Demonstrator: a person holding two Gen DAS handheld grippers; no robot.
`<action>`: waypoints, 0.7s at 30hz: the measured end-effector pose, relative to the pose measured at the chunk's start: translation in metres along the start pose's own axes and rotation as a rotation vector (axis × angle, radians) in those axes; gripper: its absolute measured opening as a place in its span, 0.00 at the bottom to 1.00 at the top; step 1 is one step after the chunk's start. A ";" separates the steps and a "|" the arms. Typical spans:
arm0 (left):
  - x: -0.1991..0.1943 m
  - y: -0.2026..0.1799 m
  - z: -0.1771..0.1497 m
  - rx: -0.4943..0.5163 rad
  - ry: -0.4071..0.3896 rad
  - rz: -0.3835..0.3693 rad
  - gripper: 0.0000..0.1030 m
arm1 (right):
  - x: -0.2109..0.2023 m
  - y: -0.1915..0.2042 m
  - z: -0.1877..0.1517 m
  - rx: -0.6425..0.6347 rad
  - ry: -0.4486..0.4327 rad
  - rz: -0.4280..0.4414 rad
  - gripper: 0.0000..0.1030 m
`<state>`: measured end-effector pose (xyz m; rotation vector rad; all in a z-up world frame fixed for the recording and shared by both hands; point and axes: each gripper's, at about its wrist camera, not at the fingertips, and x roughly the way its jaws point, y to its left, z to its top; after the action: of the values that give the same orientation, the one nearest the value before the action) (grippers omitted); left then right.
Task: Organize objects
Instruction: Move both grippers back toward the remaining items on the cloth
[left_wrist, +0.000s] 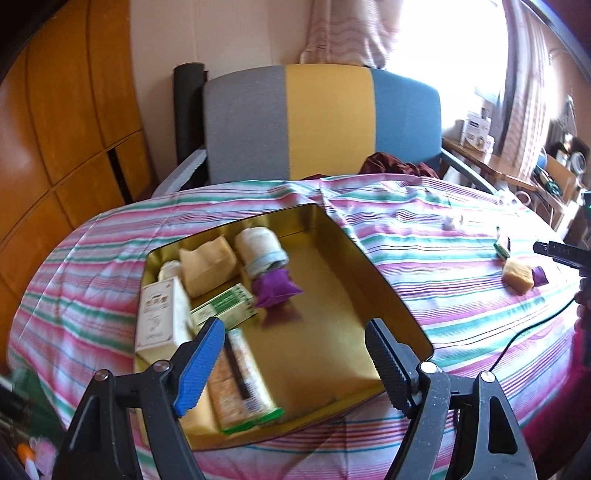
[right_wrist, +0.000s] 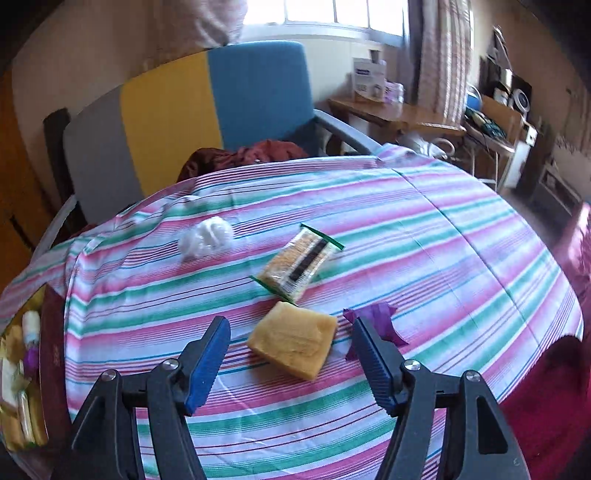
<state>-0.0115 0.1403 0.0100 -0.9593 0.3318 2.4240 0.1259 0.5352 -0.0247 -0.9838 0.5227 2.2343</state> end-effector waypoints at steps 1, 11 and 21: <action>0.002 -0.003 0.002 0.007 0.001 -0.003 0.77 | 0.000 -0.009 0.002 0.046 -0.004 0.007 0.67; 0.023 -0.054 0.021 0.110 0.018 -0.052 0.77 | 0.008 -0.047 -0.001 0.272 0.042 0.065 0.68; 0.045 -0.096 0.036 0.178 0.047 -0.092 0.77 | 0.013 -0.066 -0.007 0.369 0.077 0.081 0.68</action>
<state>-0.0082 0.2521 0.0008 -0.9320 0.5003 2.2490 0.1677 0.5837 -0.0454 -0.8679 0.9843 2.0715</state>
